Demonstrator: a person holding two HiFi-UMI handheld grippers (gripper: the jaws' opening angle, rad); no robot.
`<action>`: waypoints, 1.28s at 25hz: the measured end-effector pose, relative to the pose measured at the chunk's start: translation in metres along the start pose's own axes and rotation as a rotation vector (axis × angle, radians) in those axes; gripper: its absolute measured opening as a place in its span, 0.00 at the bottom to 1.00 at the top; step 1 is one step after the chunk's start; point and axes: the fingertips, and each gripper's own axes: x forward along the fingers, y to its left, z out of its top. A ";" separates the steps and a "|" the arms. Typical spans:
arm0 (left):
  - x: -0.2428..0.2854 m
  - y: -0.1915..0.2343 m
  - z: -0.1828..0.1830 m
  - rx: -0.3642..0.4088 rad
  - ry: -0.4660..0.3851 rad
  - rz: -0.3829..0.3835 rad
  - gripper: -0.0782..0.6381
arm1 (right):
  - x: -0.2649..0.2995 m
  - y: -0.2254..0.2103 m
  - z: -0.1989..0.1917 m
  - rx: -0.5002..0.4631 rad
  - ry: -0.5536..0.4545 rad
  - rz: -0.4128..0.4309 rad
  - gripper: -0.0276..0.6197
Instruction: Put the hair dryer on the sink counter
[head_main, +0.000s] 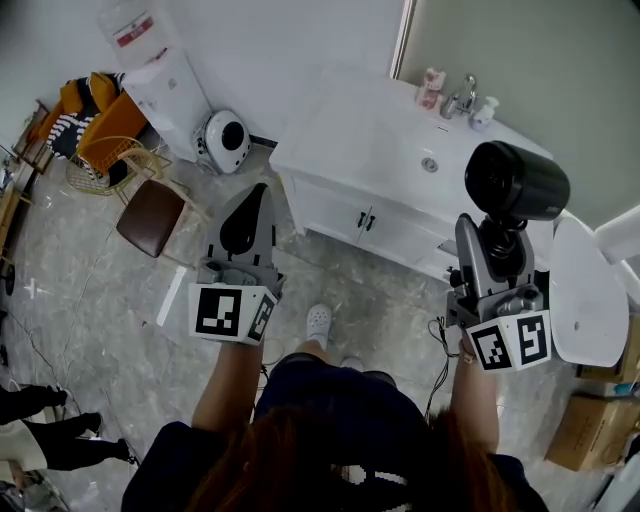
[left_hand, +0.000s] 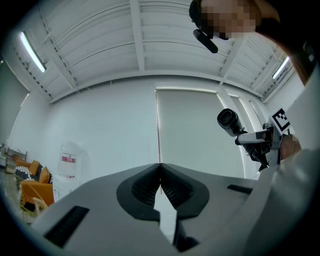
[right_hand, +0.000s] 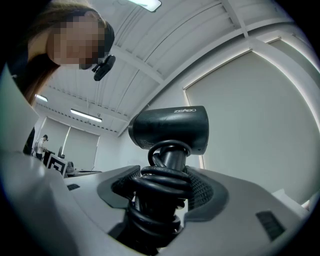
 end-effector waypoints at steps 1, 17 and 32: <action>0.014 0.009 0.000 -0.002 -0.007 -0.009 0.13 | 0.015 -0.001 0.000 -0.005 -0.003 -0.004 0.49; 0.149 0.127 -0.039 -0.053 0.015 -0.085 0.13 | 0.187 0.002 -0.033 0.011 0.004 -0.028 0.49; 0.266 0.173 -0.066 -0.046 0.018 0.017 0.13 | 0.325 -0.070 -0.055 0.022 0.001 0.090 0.49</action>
